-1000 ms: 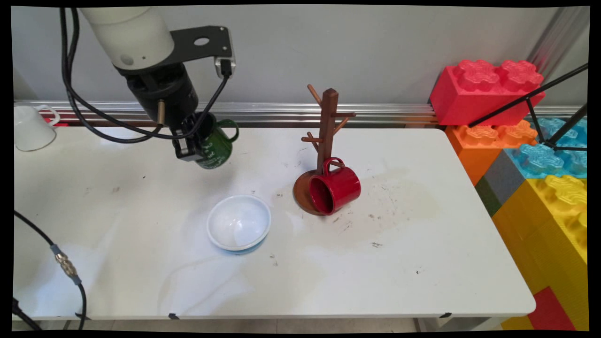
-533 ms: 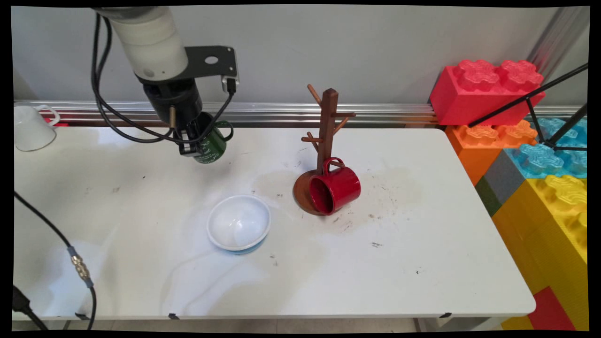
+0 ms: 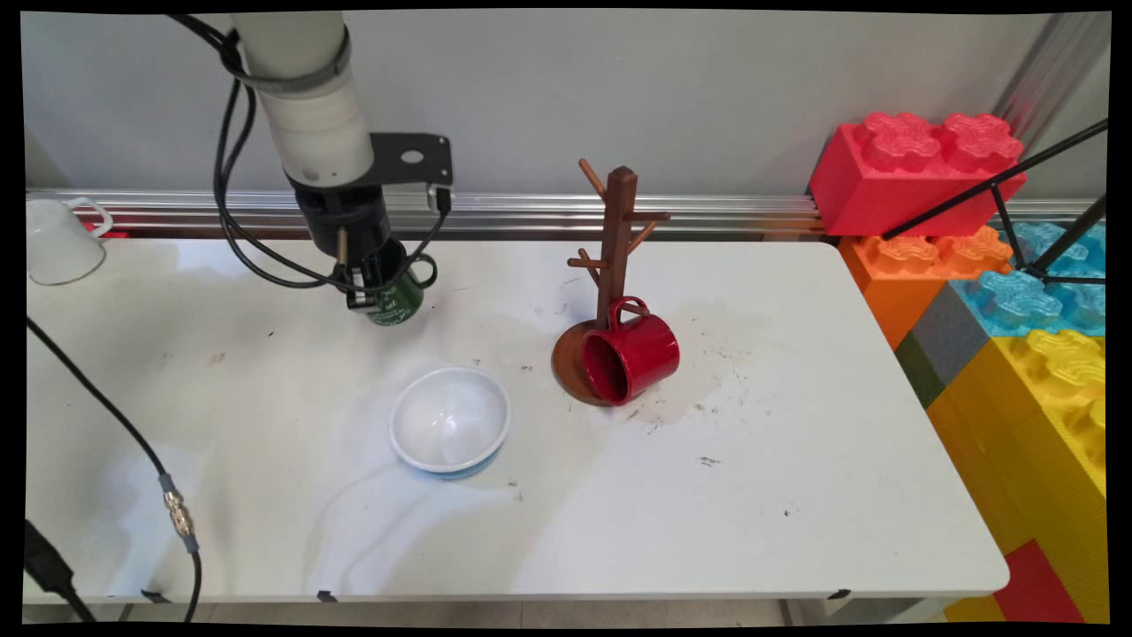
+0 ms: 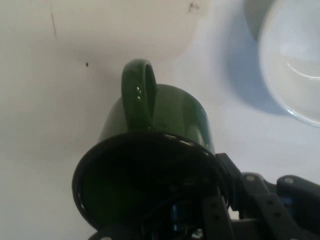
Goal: Place the picked object on the table
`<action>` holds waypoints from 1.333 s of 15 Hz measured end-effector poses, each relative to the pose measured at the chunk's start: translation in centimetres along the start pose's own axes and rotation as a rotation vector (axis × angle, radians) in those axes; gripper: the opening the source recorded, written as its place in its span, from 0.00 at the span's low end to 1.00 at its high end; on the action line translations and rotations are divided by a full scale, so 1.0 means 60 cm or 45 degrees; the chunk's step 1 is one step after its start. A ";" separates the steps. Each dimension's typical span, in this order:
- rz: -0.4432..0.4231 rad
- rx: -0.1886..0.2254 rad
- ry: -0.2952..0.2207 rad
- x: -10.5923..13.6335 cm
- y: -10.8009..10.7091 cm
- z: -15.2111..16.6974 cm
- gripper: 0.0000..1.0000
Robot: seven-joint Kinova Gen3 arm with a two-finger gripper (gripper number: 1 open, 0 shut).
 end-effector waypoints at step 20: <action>-0.020 -0.119 -0.063 0.055 -0.029 0.149 0.00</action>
